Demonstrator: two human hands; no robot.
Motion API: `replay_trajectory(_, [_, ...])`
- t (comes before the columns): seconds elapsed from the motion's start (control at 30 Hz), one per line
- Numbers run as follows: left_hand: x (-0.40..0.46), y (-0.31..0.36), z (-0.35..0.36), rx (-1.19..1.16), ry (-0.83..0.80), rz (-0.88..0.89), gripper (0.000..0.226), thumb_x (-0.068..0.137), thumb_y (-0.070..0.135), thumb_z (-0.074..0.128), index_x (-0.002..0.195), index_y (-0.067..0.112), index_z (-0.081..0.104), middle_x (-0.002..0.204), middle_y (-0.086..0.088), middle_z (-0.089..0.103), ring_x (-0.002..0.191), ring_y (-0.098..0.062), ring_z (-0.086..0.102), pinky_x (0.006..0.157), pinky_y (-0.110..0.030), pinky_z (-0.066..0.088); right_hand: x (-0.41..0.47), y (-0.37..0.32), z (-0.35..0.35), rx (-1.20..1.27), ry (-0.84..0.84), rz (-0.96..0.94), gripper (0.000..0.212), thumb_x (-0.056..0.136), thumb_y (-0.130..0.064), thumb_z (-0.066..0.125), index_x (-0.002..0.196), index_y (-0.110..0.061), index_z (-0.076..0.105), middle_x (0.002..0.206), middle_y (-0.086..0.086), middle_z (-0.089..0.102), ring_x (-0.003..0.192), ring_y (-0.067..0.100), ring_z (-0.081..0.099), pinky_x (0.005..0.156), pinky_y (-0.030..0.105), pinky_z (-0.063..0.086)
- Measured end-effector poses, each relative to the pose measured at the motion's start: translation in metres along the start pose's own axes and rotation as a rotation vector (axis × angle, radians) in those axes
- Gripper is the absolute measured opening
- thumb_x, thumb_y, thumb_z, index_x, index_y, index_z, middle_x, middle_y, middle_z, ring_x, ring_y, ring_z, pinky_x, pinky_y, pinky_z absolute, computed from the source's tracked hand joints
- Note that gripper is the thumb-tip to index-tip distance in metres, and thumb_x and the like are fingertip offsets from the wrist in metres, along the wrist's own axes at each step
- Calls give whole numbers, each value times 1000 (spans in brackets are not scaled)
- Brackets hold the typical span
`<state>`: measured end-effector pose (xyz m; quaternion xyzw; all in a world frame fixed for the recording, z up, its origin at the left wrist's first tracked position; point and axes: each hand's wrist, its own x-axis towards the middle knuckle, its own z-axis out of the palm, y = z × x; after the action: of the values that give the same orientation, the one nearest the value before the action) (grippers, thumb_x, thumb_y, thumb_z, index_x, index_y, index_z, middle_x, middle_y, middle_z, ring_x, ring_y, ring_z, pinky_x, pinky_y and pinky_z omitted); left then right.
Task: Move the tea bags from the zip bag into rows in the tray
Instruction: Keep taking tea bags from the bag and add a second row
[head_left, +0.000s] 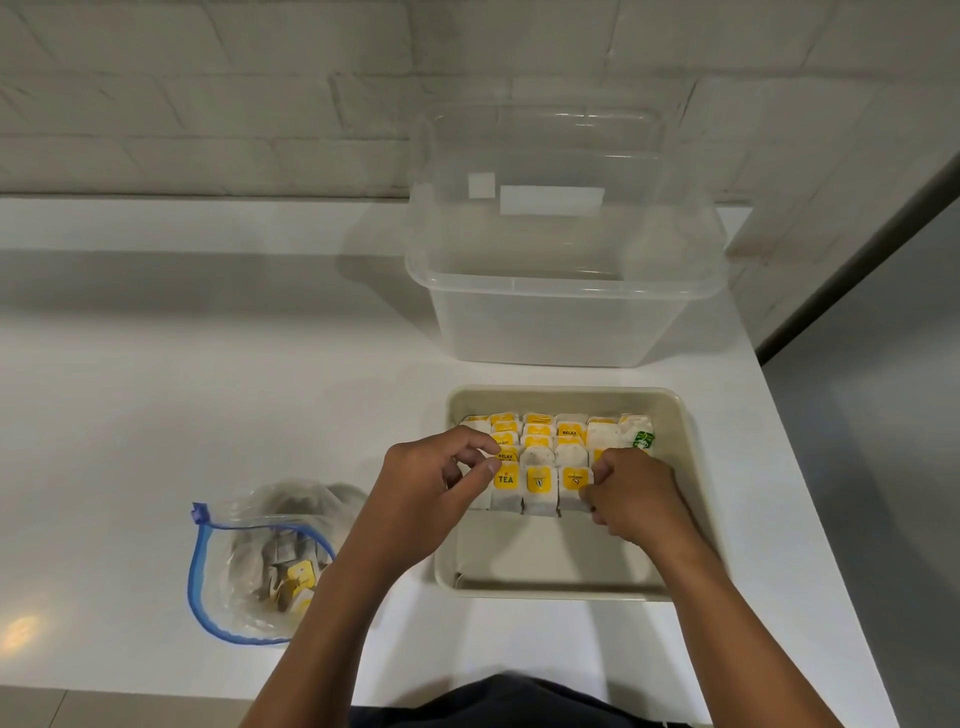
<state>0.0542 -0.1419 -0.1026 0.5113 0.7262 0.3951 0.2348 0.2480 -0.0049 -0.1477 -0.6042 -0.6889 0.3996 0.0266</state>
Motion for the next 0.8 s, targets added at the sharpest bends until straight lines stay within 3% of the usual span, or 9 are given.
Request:
replay_trajectory(0.1, [0, 0, 0, 2, 4, 1, 9, 89, 25, 74, 96, 31, 73, 78, 20, 68, 55, -16, 56, 59, -10, 40, 1, 0, -1, 1, 19, -2, 23, 77, -9, 70, 64, -20, 55, 66, 8, 67, 77, 35, 71, 71, 47, 60])
replay_trajectory(0.27, [-1, 1, 0, 9, 10, 9, 8, 90, 24, 74, 96, 30, 74, 76, 23, 66, 55, -16, 56, 59, -9, 40, -3, 1, -5, -77, 59, -49, 22, 83, -27, 74, 72, -18, 56, 74, 7, 69, 74, 31, 70, 71, 44, 59])
replay_trajectory(0.5, [-2, 1, 0, 12, 10, 17, 8, 91, 23, 73, 96, 29, 74, 78, 22, 67, 57, -17, 57, 59, -10, 40, -7, 12, -2, -60, 57, -48, 10, 79, -20, 66, 69, -24, 64, 68, 0, 70, 67, 27, 69, 62, 43, 61])
replay_trajectory(0.8, [-2, 1, 0, 0, 7, 13, 8, 91, 22, 73, 96, 28, 74, 77, 21, 67, 55, -17, 56, 58, -10, 40, -3, 12, 8, 5, 16, -62, 9, 79, -15, 67, 76, -23, 68, 73, 4, 70, 74, 33, 69, 67, 46, 61])
